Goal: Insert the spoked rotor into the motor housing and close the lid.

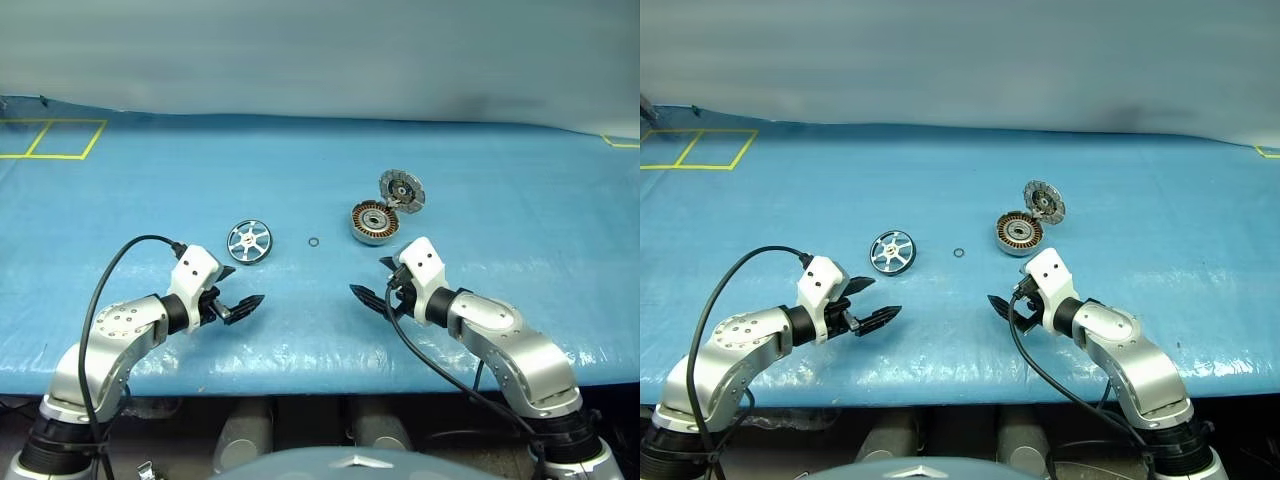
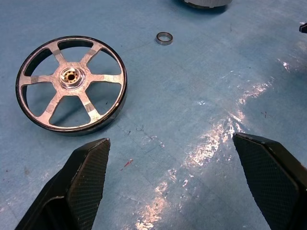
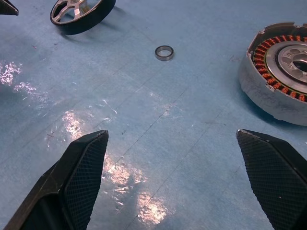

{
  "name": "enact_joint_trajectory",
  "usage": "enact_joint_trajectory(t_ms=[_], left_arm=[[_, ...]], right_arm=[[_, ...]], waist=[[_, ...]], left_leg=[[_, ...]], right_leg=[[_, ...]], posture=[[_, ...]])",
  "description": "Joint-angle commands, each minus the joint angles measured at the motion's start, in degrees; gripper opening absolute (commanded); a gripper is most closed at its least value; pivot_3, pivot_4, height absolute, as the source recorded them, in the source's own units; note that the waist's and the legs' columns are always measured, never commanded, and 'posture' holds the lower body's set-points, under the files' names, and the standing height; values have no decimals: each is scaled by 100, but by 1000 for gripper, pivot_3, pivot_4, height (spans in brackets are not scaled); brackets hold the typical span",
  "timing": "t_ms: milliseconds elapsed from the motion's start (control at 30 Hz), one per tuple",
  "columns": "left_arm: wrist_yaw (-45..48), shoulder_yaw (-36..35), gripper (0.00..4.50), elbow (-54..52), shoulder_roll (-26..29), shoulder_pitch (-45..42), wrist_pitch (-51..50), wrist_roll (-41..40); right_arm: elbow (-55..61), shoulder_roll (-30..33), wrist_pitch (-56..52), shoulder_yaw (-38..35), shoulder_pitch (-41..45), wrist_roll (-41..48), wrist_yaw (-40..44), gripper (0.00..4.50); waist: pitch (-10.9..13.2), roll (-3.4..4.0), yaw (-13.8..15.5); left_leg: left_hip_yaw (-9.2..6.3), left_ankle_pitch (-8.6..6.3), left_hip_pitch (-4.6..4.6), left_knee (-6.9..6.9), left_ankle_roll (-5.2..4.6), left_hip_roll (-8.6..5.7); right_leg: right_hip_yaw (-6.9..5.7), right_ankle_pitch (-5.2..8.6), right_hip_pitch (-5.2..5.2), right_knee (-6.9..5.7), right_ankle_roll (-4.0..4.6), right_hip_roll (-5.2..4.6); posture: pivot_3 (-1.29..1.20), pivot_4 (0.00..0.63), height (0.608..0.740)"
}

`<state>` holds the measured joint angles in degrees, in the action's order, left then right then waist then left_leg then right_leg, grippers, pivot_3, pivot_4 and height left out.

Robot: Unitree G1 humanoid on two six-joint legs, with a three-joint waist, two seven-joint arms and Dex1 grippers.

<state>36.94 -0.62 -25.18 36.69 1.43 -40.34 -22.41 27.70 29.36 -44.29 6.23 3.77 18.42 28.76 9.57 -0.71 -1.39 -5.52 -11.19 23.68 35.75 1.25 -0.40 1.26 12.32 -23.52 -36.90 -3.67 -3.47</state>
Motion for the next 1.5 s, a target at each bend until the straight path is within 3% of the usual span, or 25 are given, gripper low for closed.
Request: enact_joint_trajectory(t_ms=[33,233,400,500,767,1033,1500], left_arm=[[8,-7,4484,-93,28,-81,104,44],[1,73,4484,-22,-10,-139,130,63],[-10,104,4484,-28,-39,-95,154,70],[-26,69,4484,-56,-54,-56,159,83],[-68,-11,4484,-193,-48,135,170,75],[-11,89,4484,-320,31,325,294,187],[-57,173,4484,-258,-59,320,388,253]], right_arm=[[-26,348,-124,134,431,-210,132,4500],[-483,1224,-288,759,1481,-299,1199,4500],[-1329,1715,-131,1798,2801,-995,2062,4500],[-2353,1628,284,2415,3714,-1693,2368,4500],[-4361,917,1189,2777,4878,-2449,2850,4500],[-5236,507,1691,2782,5254,-2828,3357,4500],[-5755,316,1867,2619,5257,-3174,3717,4500]], waist=[[1,1,-4],[2,2,-5],[6,0,-26],[13,-3,-50],[20,-8,-66],[23,-6,-73],[24,-4,-74]], left_leg=[[0,0,0,1,0,0],[1,0,1,11,0,0],[3,-1,2,7,-2,0],[5,-1,1,7,-3,-1],[4,-2,4,1,-3,-2],[4,-2,1,1,-2,-2],[4,-1,-2,3,-2,-2]], right_leg=[[0,0,0,0,0,0],[-1,-1,3,-1,-1,0],[0,-2,-1,0,-1,0],[0,-2,0,1,-2,-1],[0,-8,-4,3,-6,-1],[1,-12,-4,-1,-2,-1],[1,-16,-3,-4,1,-1]], posture=[[0,150,740],[0,150,740],[0,150,740],[0,150,740],[0,150,740],[0,150,740],[0,150,740]])
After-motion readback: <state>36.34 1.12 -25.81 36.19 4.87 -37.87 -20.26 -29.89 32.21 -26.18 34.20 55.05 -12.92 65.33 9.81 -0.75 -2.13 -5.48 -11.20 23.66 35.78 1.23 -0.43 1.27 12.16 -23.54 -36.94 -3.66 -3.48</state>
